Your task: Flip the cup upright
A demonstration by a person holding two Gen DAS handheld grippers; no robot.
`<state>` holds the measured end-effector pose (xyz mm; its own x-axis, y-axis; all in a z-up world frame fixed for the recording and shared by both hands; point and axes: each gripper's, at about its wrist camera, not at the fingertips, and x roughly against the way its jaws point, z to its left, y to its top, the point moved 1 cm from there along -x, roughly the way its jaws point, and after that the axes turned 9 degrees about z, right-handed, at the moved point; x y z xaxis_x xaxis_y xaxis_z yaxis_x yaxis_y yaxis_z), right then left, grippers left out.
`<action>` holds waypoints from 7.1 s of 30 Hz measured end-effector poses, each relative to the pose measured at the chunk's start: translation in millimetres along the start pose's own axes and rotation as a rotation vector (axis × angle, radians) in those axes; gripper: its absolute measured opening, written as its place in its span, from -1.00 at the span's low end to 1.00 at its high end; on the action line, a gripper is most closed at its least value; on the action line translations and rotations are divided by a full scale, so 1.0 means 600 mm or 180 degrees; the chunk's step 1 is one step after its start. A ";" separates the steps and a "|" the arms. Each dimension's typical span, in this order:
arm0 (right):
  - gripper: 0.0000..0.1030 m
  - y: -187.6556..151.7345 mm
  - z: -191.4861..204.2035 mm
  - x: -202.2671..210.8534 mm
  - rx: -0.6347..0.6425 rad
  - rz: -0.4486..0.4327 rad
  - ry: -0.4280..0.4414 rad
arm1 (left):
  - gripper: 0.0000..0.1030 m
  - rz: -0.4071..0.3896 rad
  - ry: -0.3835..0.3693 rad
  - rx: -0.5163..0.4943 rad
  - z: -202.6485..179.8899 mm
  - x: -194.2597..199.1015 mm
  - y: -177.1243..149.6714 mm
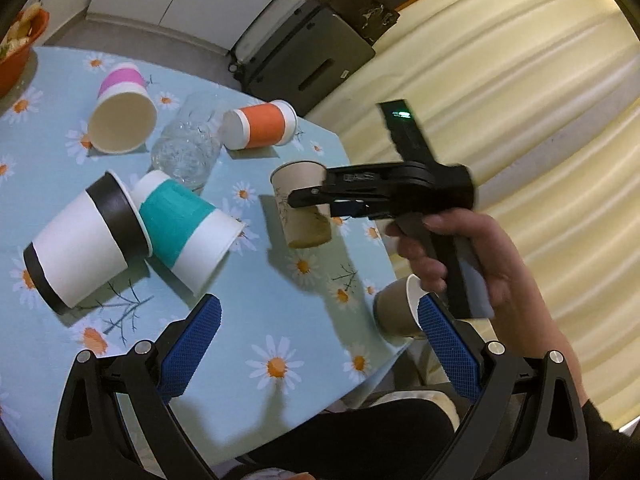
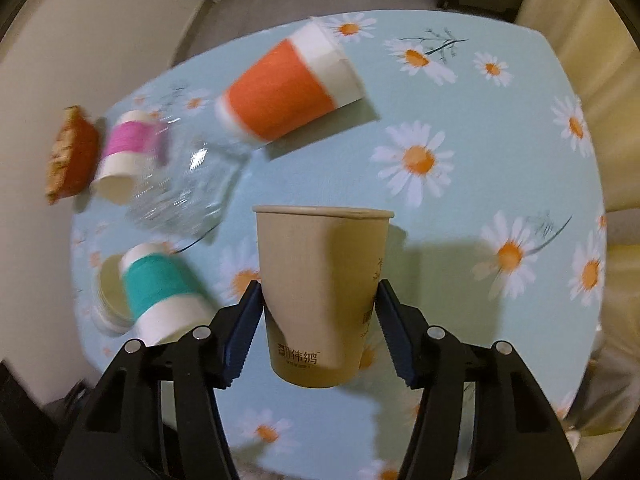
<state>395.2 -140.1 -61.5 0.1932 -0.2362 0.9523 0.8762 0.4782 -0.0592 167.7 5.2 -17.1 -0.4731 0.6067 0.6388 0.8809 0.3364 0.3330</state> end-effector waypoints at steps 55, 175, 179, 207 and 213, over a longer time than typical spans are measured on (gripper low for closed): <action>0.33 -0.301 0.067 0.009 0.0096 -0.0097 0.1034 | 0.87 0.0233 0.0444 0.0431 0.041 0.057 -0.123; 0.37 -0.478 0.025 0.129 0.0203 -0.1275 0.1294 | 0.87 -0.2300 0.2129 -0.1095 -0.093 0.001 -0.284; 0.37 -0.477 0.030 0.123 0.0365 -0.1382 0.1365 | 0.87 -0.2128 0.1963 -0.1272 -0.118 0.061 -0.294; 0.37 -0.512 0.097 0.054 0.1368 -0.2476 -0.0242 | 0.87 -0.1241 0.1829 -0.1198 -0.044 0.166 -0.274; 0.37 -0.510 0.092 0.048 0.1258 -0.2474 -0.0265 | 0.87 -0.1214 0.1857 -0.1153 -0.039 0.163 -0.274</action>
<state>108.5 -246.5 0.3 -0.4415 -0.5620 0.6994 0.5262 0.4692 0.7092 -23.3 -7.5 6.7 -0.7489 -0.0135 0.6625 0.6557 0.1288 0.7439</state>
